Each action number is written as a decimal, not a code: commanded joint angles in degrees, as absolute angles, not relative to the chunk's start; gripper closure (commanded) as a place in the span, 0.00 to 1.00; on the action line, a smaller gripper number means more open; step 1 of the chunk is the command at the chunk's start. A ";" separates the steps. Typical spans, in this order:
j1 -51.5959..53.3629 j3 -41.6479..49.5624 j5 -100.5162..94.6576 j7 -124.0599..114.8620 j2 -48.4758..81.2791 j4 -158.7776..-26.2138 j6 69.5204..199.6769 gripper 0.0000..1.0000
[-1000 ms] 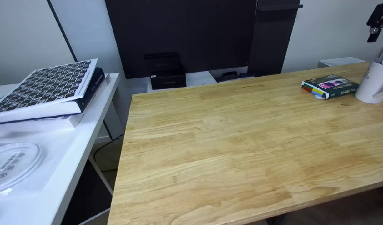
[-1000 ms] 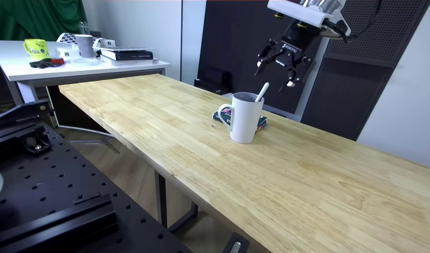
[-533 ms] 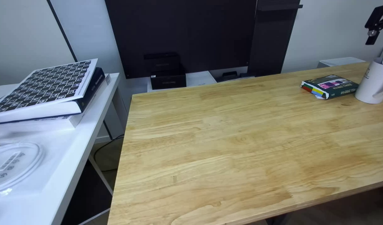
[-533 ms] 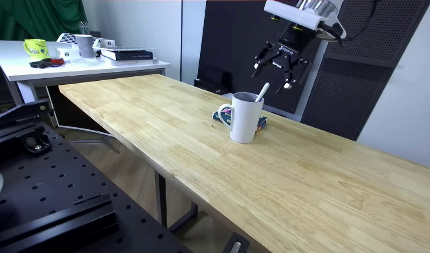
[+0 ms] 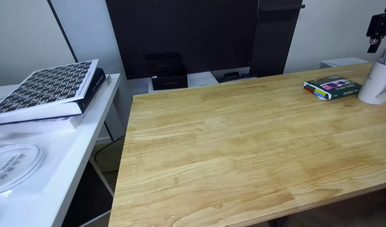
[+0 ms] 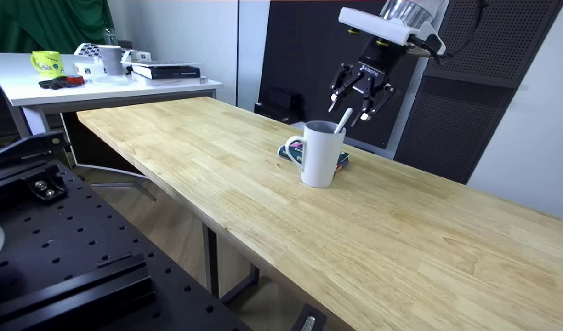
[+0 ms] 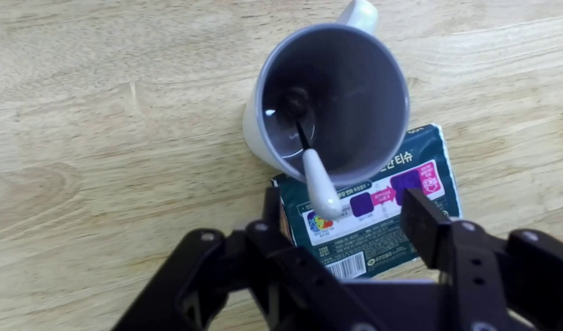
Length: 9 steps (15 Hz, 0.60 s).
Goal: Pick the spoon and put it in the cup, then put it back on the table
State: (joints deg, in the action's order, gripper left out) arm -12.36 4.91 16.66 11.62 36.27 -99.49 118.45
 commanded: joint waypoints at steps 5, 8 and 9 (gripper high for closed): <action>-11.68 4.77 13.95 7.36 35.40 -100.44 119.05 0.89; -11.45 4.75 13.20 6.62 35.21 -100.46 119.36 1.00; -11.35 4.75 13.08 6.34 35.09 -100.36 119.28 1.00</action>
